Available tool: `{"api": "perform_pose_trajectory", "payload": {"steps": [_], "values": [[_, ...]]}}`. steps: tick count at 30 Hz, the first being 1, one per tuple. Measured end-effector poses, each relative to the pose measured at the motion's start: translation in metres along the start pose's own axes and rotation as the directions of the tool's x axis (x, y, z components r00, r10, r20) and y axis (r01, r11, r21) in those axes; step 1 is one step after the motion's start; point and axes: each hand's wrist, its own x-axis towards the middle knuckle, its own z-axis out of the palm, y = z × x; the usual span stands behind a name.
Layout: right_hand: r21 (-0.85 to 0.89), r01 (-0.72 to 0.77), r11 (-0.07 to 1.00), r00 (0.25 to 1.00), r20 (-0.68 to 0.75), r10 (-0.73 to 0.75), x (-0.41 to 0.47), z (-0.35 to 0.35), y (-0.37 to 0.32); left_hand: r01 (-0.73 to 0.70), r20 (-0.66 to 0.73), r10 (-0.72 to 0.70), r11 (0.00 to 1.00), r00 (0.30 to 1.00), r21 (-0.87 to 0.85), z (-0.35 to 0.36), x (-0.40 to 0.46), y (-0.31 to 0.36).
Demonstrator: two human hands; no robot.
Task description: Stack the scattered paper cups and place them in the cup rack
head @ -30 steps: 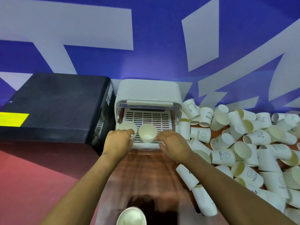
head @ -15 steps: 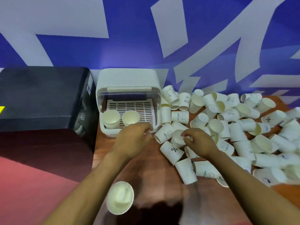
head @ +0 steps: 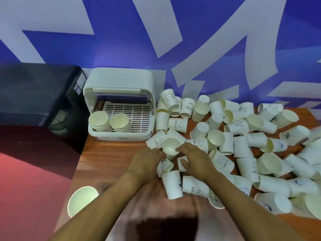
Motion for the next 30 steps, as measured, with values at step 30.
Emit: {"api": "perform_pose_trajectory", "payload": {"steps": [30], "values": [[0.019, -0.001, 1.000, 1.000, -0.001, 0.001, 0.026, 0.011, 0.034, 0.043, -0.157, -0.053, 0.997, 0.986, -0.064, 0.073, 0.039, 0.002]]}}
